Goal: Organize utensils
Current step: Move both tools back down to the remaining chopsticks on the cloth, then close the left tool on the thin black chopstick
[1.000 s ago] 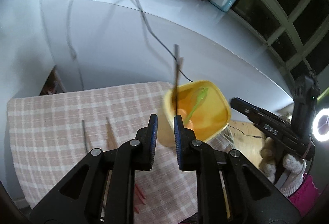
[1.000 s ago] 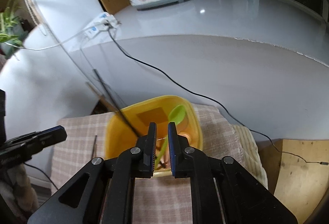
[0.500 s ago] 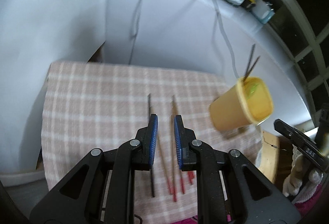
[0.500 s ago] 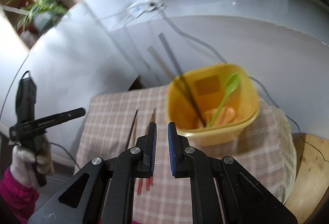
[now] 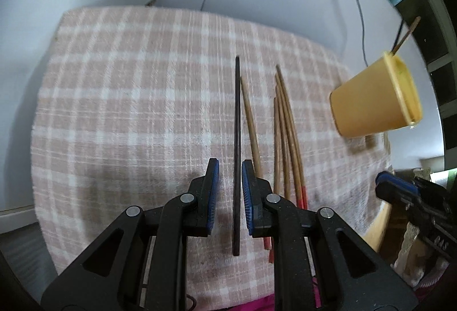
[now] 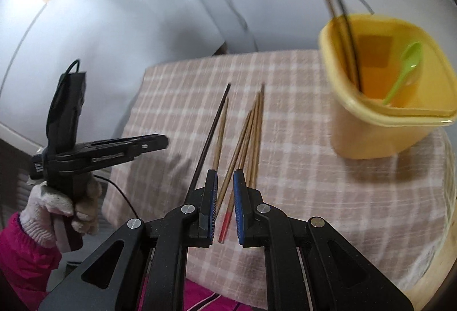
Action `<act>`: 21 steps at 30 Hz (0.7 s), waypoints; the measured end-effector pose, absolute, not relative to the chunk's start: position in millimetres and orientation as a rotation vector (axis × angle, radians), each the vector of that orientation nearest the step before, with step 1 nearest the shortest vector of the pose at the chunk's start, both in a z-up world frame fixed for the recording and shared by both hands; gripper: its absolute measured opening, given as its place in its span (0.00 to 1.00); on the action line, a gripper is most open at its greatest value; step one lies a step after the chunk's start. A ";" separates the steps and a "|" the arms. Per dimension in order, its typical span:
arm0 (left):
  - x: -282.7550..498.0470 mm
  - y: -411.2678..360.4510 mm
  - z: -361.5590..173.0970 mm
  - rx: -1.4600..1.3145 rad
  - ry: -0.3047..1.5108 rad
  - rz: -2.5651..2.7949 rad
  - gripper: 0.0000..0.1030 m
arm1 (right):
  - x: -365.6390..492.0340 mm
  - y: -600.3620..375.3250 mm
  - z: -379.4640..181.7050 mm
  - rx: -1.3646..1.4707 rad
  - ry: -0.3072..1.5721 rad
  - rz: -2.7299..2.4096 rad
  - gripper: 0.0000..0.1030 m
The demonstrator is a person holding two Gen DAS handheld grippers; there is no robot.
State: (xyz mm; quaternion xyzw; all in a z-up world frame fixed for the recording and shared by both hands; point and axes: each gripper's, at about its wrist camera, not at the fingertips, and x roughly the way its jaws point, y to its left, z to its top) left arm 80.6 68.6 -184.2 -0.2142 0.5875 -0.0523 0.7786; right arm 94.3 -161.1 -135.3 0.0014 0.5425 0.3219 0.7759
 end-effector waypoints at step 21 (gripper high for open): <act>147.4 39.0 -236.6 -0.349 1.367 -0.124 0.14 | 116.2 -117.0 -178.2 -0.053 1.293 0.705 0.09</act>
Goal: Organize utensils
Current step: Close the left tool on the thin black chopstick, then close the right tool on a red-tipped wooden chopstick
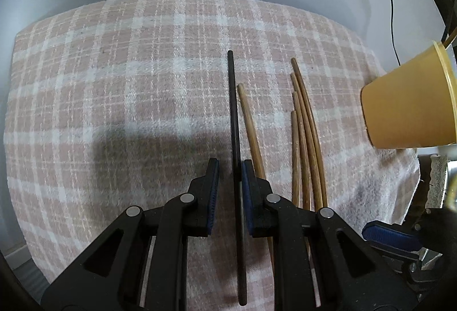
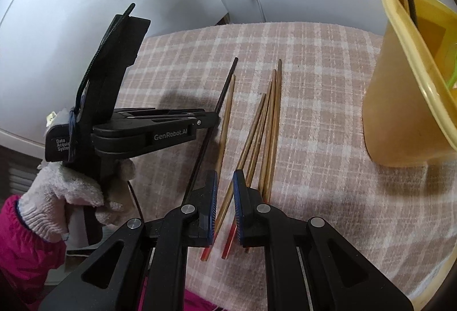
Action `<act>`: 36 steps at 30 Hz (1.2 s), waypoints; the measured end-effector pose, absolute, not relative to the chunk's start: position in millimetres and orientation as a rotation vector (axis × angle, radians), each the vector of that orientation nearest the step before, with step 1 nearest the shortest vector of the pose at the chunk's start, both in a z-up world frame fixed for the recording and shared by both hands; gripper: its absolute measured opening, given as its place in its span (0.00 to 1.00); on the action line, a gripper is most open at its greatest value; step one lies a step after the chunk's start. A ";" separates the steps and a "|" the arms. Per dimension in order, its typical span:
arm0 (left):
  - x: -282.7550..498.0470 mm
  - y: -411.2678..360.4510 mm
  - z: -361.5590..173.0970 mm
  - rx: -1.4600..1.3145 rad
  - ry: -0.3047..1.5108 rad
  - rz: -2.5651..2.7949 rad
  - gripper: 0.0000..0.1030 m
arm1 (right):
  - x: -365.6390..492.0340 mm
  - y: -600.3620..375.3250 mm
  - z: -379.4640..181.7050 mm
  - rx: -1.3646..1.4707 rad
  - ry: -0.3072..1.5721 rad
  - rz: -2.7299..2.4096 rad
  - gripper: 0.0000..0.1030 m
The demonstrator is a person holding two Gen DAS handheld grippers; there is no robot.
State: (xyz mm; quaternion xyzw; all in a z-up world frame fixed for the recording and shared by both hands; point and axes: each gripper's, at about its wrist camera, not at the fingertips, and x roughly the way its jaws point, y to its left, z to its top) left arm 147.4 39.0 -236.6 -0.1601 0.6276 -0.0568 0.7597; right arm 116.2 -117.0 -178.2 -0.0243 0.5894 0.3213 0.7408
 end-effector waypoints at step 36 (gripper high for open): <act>179.5 118.6 -245.3 -0.442 1.353 0.028 0.10 | 203.6 -43.2 -230.9 -0.029 1.460 0.660 0.22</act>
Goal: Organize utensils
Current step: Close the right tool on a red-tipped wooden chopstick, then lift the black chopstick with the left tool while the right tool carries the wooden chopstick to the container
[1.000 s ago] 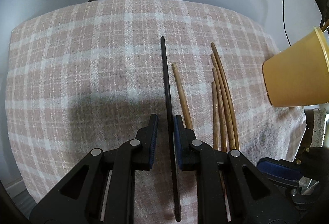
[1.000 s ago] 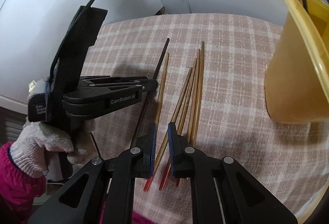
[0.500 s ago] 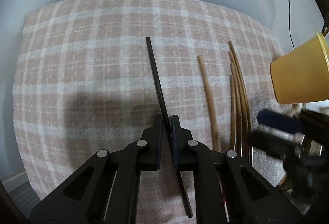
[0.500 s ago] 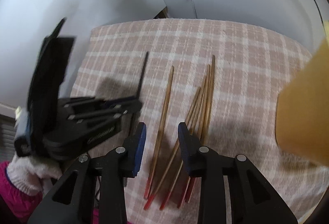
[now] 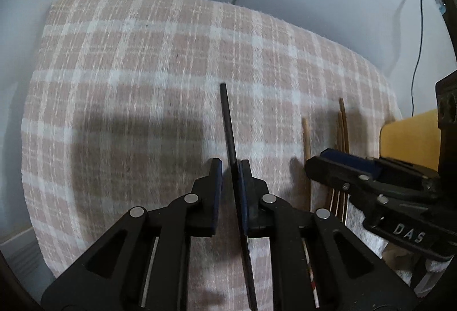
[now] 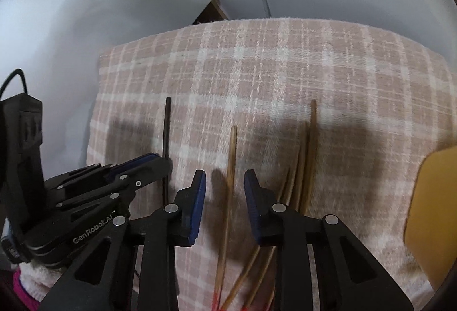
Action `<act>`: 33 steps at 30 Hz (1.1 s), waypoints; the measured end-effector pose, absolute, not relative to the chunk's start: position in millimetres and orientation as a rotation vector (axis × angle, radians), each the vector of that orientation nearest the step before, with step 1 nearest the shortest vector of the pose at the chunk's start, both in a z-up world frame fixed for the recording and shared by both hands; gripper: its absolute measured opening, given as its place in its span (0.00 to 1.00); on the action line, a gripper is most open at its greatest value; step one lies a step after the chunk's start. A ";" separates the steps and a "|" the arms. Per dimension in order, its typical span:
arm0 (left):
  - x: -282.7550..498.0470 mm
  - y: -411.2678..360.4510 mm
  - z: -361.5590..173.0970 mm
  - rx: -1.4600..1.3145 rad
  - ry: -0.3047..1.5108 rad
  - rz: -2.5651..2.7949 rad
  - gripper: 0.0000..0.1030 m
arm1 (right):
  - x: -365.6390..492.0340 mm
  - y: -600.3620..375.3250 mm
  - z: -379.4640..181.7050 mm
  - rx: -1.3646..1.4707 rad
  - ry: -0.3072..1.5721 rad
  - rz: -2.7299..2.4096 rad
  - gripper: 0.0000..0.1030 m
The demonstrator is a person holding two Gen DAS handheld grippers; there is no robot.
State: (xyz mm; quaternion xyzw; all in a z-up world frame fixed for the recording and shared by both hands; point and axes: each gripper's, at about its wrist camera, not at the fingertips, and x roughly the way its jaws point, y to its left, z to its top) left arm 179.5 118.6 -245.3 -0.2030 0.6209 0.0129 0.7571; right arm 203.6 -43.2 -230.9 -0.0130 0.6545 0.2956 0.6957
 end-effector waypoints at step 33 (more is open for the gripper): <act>122.7 146.8 -163.7 -0.480 1.176 0.017 0.04 | 181.4 -56.8 -178.3 -0.012 1.316 0.713 0.04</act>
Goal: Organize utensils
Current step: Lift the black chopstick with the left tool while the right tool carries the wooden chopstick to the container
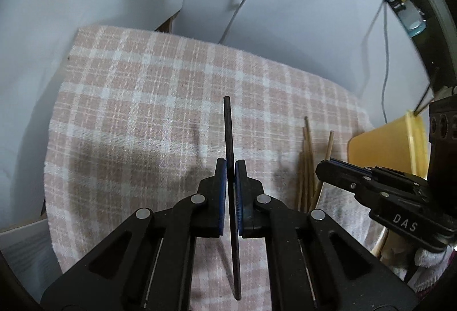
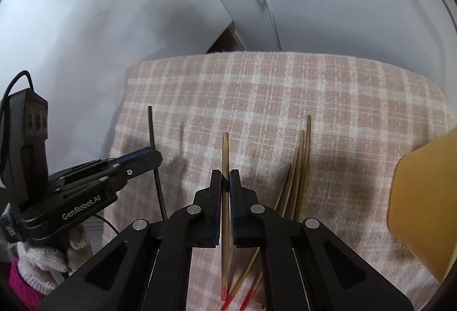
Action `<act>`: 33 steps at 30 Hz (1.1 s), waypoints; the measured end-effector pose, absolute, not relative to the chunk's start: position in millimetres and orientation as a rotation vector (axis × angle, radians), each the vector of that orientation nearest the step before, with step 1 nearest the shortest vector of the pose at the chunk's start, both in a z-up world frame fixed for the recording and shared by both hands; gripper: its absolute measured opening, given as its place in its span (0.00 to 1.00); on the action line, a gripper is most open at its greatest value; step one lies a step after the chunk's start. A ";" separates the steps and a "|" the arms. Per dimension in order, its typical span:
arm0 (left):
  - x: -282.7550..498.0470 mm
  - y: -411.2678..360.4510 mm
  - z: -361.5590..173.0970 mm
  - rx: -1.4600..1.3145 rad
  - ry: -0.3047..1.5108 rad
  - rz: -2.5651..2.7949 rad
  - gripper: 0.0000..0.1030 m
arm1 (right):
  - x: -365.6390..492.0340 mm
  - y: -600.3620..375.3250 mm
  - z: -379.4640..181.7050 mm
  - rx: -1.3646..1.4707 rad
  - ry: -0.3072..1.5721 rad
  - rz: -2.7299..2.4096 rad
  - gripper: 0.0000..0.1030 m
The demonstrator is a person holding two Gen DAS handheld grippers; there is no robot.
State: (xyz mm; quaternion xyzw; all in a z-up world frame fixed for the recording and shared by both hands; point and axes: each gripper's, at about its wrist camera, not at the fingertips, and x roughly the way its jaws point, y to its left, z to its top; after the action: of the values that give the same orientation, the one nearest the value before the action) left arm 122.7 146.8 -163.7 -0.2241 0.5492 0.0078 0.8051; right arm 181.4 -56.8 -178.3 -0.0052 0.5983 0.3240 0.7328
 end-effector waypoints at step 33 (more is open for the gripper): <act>61.4 57.8 -30.8 -0.360 0.922 -0.174 0.03 | 110.9 -170.2 -76.5 0.110 1.042 0.700 0.04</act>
State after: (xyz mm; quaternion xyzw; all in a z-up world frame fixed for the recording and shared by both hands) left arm 61.4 57.8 -30.8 -0.1724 0.4419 -0.0834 0.8764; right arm 110.9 -170.2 -76.5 0.0515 0.4871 0.3273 0.8081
